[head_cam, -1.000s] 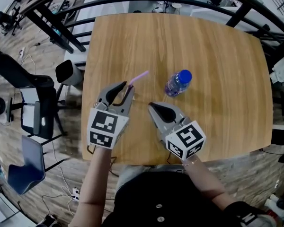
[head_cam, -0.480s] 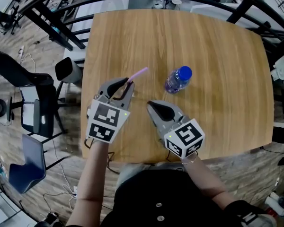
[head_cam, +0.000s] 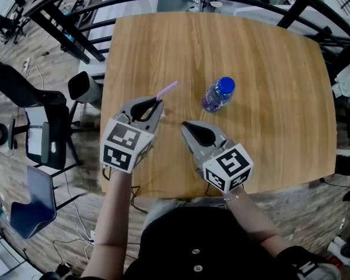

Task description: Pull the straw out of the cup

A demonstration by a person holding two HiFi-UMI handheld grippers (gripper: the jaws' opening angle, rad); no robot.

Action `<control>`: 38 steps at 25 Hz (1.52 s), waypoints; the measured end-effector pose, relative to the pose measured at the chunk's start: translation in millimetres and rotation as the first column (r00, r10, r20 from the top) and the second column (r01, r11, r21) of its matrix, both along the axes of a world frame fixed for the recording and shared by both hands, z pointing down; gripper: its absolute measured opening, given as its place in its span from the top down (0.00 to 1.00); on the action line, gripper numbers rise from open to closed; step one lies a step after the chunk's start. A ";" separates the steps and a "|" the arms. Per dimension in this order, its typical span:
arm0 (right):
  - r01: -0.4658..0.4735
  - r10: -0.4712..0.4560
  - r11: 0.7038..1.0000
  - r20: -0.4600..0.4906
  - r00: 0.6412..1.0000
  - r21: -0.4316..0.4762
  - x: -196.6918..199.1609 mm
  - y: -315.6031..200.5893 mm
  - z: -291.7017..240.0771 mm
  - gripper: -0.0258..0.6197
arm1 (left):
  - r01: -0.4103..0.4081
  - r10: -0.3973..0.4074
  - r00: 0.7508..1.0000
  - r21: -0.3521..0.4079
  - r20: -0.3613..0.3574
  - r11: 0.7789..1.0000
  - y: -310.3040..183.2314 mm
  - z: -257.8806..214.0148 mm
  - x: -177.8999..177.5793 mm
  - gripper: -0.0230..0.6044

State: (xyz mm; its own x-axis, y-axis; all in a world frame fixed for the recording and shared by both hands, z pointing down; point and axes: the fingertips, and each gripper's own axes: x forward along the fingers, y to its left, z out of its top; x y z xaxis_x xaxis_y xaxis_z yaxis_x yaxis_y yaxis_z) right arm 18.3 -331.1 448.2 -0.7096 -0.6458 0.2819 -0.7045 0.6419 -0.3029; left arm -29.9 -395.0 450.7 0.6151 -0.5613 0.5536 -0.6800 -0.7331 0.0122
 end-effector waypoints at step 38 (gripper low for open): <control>-0.099 0.070 0.970 0.139 0.988 0.221 -5.1 32.2 -106.4 0.96 | 0.379 -0.200 0.765 0.177 -0.613 0.908 37.0 -147.2 -97.8 0.90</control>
